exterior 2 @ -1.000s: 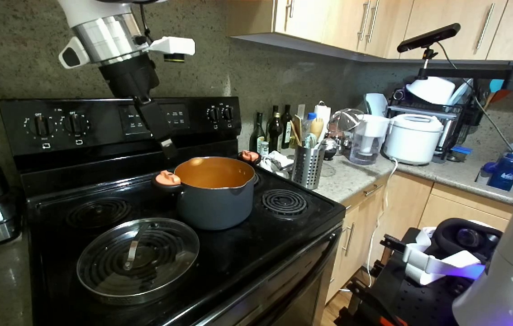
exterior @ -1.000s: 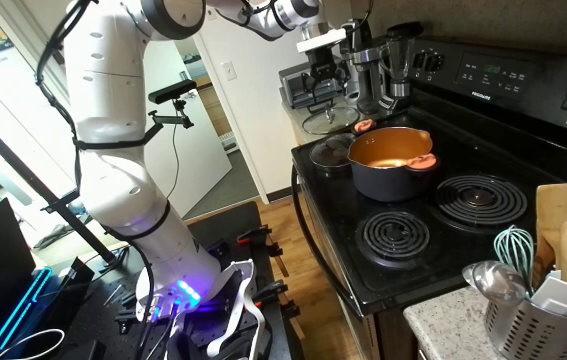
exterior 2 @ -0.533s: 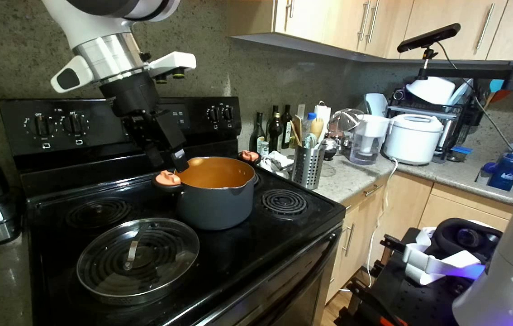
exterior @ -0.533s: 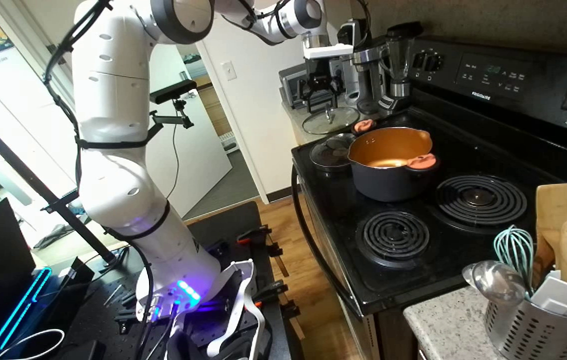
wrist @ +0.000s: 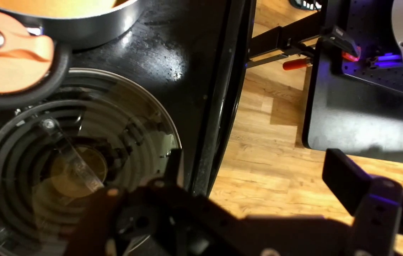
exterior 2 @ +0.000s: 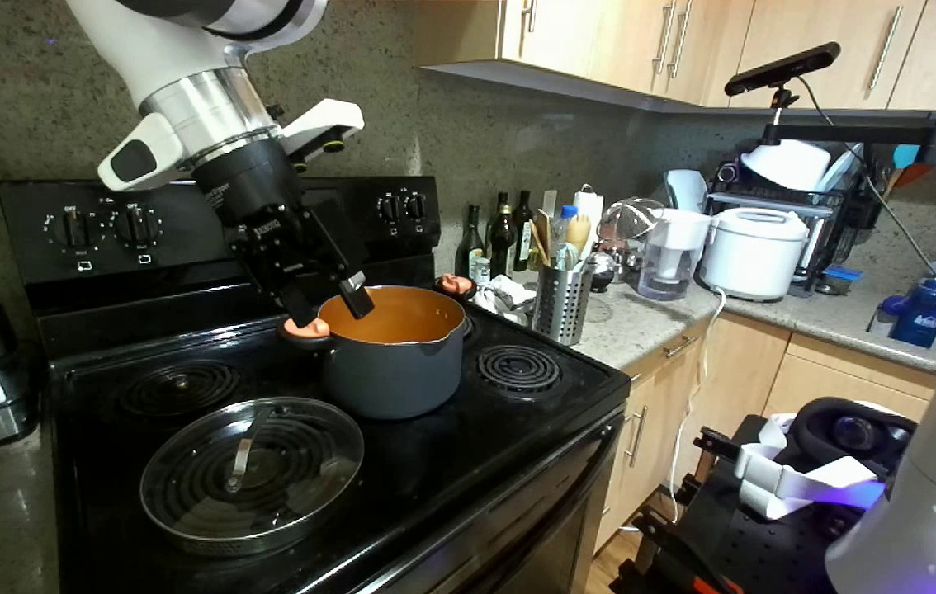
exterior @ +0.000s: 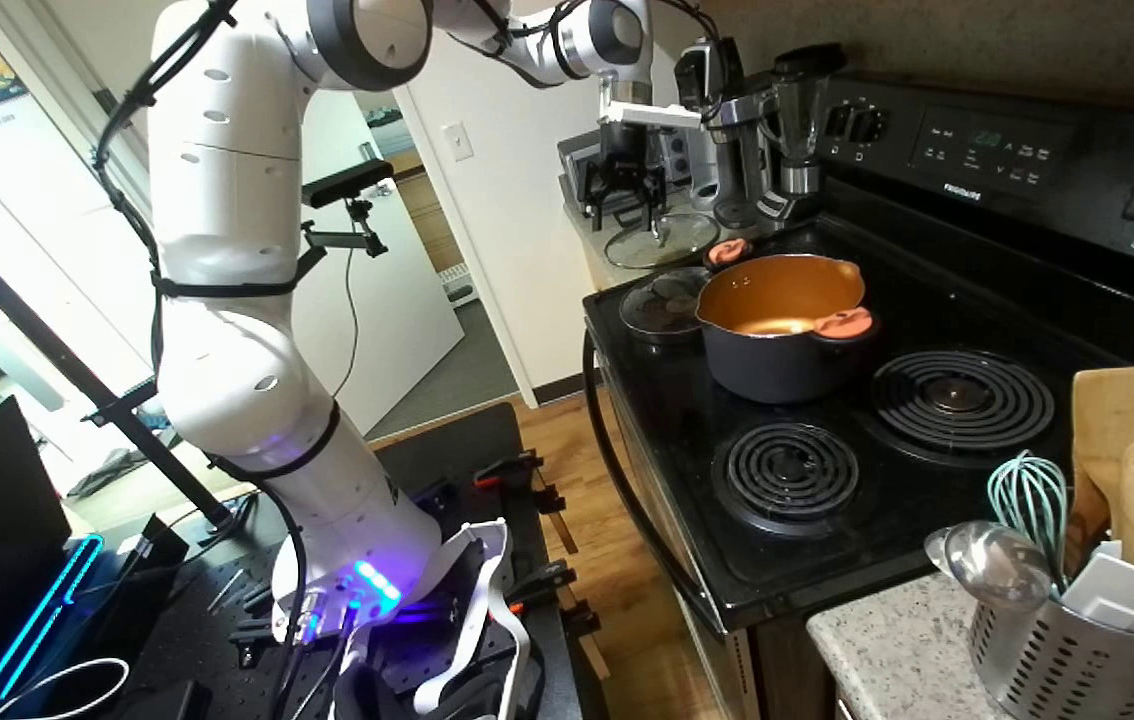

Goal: Cover the pot with the lid on the stove

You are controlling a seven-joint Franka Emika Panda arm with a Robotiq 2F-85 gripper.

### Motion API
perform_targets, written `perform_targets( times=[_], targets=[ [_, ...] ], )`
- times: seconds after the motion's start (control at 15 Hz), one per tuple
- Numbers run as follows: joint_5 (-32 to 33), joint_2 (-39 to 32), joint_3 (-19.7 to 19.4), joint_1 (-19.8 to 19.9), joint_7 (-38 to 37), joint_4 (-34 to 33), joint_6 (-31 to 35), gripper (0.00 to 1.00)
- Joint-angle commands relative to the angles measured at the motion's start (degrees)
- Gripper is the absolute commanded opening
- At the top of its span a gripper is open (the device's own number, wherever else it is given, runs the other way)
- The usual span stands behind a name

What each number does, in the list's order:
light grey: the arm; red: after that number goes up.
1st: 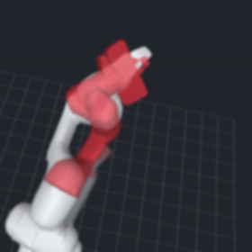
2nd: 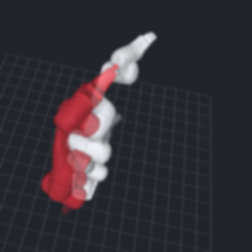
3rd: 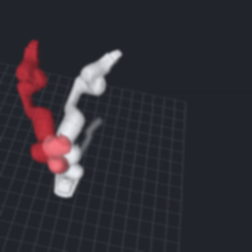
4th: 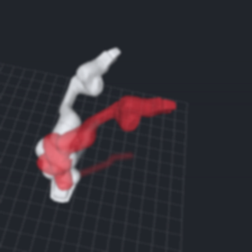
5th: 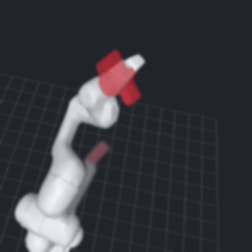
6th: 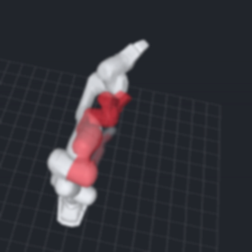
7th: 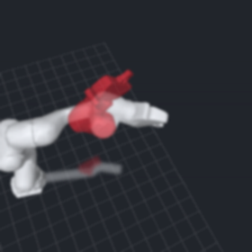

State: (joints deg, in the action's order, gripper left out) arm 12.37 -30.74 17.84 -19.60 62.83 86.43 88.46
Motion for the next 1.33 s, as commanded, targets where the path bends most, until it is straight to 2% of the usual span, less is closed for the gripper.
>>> perform_targets(
  times=[0.0, 0.2, 1.27],
  targets=[
    [0.0, -0.2, 0.0, -0.1, 0.0, -0.4, -0.3, 1.0],
    [0.3, -1.4, -0.1, -0.1, 0.3, -1.5, -0.1, 1.0],
    [11.5, -6.8, -1.7, -0.2, 15.2, 1.0, 24.9, 1.0]
  ],
)
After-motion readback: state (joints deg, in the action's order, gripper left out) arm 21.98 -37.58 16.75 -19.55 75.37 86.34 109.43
